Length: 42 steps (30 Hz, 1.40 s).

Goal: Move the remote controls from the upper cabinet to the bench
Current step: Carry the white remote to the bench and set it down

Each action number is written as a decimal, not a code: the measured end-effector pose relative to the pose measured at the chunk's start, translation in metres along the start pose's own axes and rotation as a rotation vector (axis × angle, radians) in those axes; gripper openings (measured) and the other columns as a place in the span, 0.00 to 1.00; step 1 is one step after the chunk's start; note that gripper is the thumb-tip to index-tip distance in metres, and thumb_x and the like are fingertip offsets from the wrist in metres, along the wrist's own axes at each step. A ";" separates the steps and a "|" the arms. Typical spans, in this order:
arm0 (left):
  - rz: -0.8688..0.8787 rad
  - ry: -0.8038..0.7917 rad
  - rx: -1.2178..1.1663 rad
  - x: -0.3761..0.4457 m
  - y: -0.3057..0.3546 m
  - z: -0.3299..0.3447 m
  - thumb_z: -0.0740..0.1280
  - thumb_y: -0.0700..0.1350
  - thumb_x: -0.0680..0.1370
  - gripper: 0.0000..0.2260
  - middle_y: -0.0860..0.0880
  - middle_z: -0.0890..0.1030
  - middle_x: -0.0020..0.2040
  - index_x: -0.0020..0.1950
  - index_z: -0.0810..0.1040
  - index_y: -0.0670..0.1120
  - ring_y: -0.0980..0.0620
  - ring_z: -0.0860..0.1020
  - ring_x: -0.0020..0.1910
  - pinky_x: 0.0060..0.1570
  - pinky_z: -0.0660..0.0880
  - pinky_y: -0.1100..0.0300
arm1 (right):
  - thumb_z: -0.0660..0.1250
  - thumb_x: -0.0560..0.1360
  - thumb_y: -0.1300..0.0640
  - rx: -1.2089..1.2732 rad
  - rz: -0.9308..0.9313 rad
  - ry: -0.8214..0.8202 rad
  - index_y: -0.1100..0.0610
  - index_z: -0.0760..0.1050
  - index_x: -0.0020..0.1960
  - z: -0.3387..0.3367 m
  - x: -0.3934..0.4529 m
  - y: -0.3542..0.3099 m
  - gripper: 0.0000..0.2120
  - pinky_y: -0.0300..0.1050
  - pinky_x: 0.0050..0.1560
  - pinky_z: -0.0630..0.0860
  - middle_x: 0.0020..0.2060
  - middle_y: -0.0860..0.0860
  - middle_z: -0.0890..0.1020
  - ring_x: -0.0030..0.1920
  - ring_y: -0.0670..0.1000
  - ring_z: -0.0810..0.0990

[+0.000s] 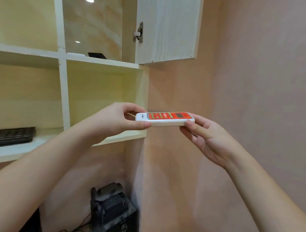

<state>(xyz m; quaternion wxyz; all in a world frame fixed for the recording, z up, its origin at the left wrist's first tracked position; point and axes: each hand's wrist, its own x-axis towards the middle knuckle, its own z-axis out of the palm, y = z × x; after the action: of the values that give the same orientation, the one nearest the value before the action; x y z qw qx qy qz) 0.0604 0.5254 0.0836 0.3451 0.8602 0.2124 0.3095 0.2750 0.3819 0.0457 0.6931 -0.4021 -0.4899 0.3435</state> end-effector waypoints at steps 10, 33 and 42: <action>0.083 -0.062 -0.241 -0.046 0.033 0.113 0.77 0.47 0.70 0.15 0.52 0.85 0.49 0.56 0.81 0.53 0.56 0.83 0.47 0.45 0.75 0.69 | 0.67 0.75 0.60 -0.147 0.072 0.128 0.58 0.72 0.66 -0.057 -0.121 -0.027 0.20 0.42 0.63 0.75 0.59 0.55 0.82 0.60 0.50 0.80; 0.389 -0.731 -0.332 -0.032 0.076 0.309 0.79 0.45 0.66 0.21 0.51 0.82 0.51 0.56 0.81 0.57 0.53 0.82 0.46 0.52 0.79 0.59 | 0.69 0.69 0.65 -0.256 0.144 0.910 0.57 0.69 0.68 -0.100 -0.340 -0.027 0.28 0.40 0.57 0.78 0.57 0.53 0.83 0.55 0.49 0.82; 0.518 -1.055 -0.474 -0.078 0.123 0.388 0.79 0.42 0.67 0.23 0.51 0.81 0.54 0.59 0.79 0.56 0.55 0.82 0.50 0.54 0.79 0.57 | 0.68 0.72 0.67 -0.357 0.105 1.267 0.56 0.68 0.69 -0.061 -0.441 -0.041 0.26 0.42 0.60 0.77 0.58 0.51 0.83 0.58 0.49 0.81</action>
<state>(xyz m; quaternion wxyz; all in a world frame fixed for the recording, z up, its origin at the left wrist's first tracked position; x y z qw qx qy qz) 0.2863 0.2187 -0.0786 0.4985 0.8207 -0.2758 -0.0437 0.2119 -0.0330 -0.1077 0.7524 -0.6584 -0.0167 -0.0128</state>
